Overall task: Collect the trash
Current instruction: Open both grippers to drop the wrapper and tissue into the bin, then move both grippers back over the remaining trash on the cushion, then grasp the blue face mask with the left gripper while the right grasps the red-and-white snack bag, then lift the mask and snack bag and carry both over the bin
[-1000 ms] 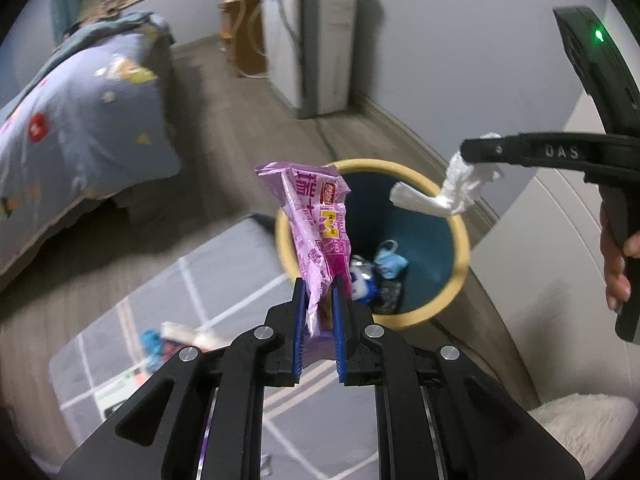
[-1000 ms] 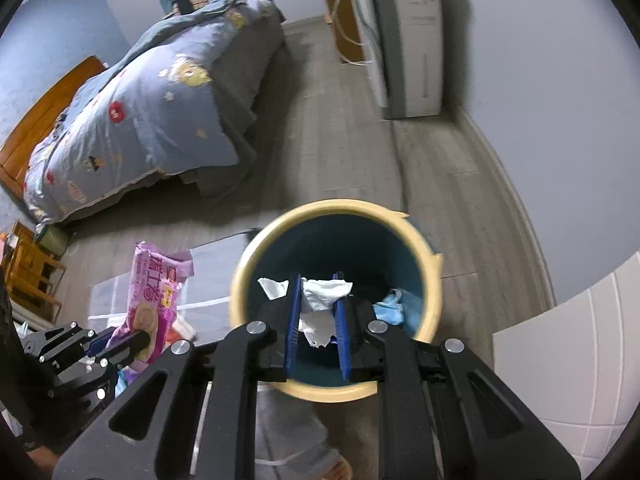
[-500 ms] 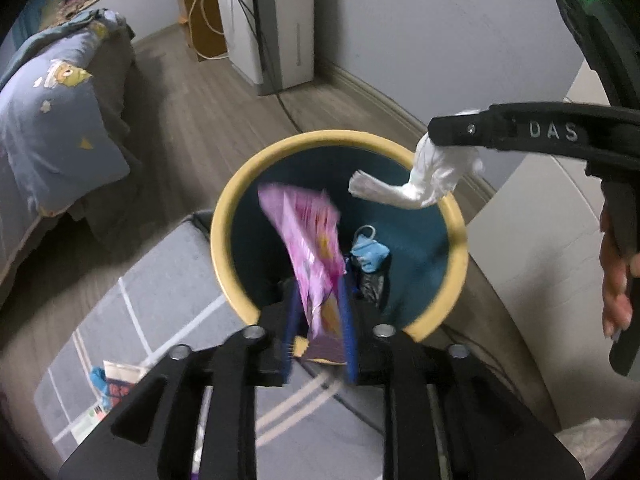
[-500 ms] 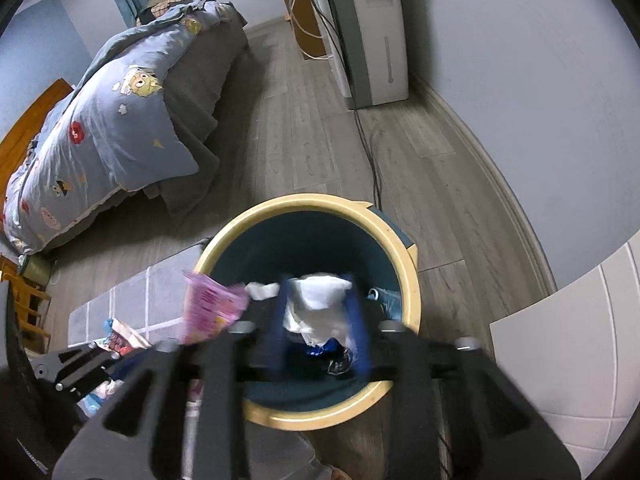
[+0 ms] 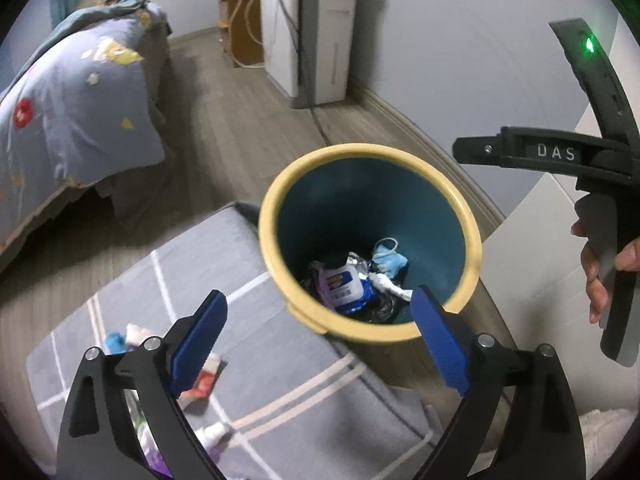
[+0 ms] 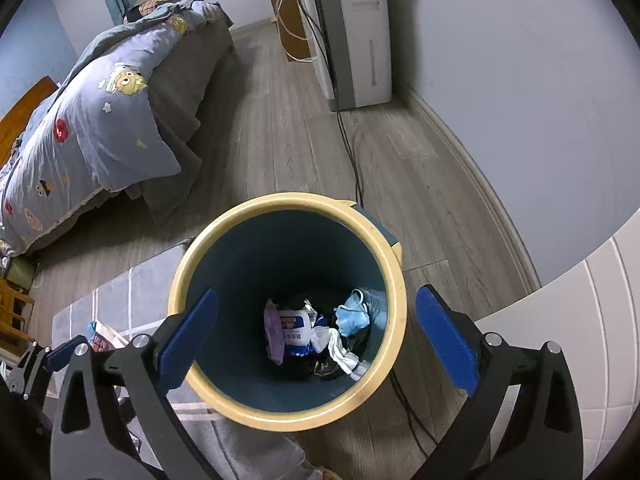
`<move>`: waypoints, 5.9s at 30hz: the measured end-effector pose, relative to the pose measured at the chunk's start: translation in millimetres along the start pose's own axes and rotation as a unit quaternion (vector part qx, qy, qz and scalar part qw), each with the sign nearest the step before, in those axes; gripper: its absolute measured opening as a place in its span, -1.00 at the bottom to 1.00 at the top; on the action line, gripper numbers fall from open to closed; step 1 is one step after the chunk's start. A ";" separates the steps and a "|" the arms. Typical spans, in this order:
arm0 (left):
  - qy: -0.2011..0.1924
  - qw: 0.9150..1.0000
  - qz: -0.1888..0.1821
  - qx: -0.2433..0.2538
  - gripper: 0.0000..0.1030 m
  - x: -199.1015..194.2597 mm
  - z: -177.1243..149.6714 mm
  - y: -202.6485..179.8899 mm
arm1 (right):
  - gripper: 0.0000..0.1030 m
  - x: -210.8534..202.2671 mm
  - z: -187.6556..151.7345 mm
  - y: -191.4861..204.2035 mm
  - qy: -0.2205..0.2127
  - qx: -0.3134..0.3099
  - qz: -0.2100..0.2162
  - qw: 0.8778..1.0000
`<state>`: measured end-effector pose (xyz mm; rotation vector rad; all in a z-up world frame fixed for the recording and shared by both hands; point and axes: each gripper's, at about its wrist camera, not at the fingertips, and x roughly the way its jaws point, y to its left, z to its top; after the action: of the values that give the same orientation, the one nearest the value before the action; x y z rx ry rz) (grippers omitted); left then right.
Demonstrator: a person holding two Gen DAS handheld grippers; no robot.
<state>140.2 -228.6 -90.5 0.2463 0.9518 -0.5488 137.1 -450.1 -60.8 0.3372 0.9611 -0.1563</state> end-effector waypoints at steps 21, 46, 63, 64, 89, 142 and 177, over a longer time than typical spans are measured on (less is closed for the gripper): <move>-0.069 0.985 0.099 -0.120 0.84 -126.1 -41.6 131.4 | 0.89 -52.8 -3.4 74.8 -0.016 -0.060 0.031 0.998; -0.028 0.949 0.189 -0.252 0.87 -143.4 -152.0 248.8 | 0.89 30.6 -88.1 289.9 0.064 -0.271 0.065 0.958; 0.071 0.949 0.189 -0.243 0.87 -85.9 -178.0 242.1 | 0.86 74.1 -121.2 303.7 0.105 -0.340 0.065 0.932; 0.073 0.948 0.190 -0.243 0.87 -84.6 -178.4 242.8 | 0.80 75.3 -122.0 305.5 0.106 -0.343 0.064 0.931; 0.172 0.940 0.048 -0.290 -0.45 -28.2 -210.3 248.7 | -0.66 104.8 -143.1 326.9 0.162 -0.377 0.080 0.909; -0.131 0.970 0.127 -0.164 -0.63 -197.0 -69.8 186.7 | -0.75 -79.7 -35.2 241.2 -0.034 -0.222 0.170 0.959; -0.057 0.998 -0.006 0.016 -0.63 -67.9 29.5 11.8 | -0.75 -35.3 18.9 23.3 -0.032 -0.044 0.100 0.994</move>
<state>136.3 -208.7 -18.3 0.2359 0.8350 -0.5837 138.2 -435.5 -16.8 0.3427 0.8621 0.0569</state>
